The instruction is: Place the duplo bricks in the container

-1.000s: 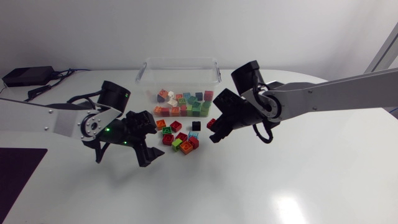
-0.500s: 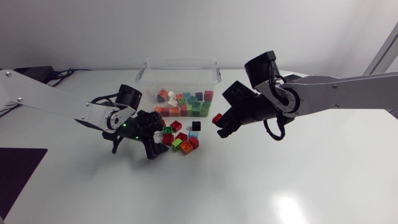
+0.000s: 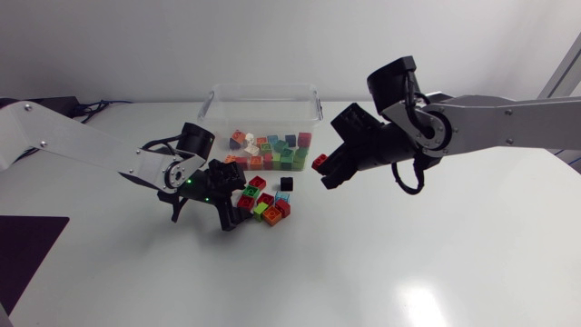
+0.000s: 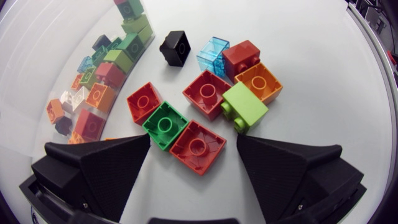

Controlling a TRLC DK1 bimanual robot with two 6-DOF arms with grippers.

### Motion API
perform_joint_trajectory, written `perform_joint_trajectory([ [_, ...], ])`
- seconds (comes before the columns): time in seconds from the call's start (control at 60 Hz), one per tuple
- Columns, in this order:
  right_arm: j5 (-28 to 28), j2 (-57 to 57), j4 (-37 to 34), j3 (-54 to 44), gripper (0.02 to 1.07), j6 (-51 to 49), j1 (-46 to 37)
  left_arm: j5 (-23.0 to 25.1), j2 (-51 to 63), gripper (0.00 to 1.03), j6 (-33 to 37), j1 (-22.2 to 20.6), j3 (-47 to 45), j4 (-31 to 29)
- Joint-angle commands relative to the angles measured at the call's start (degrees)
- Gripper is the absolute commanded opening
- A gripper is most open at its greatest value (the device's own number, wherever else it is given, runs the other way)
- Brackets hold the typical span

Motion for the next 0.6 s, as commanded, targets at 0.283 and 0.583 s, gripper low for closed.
perform_joint_trajectory([
  [0.283, -0.77, -0.16, -2.21, 7.52, 0.32, -0.86, -0.85, 2.31, -2.02, 0.77, 2.42, 0.18, -5.62, -2.52],
  [0.583, -0.94, 1.07, -2.48, 9.8, 0.32, -0.42, -0.76, 4.51, -4.48, 0.75, 2.59, 0.36, -7.82, -2.7],
])
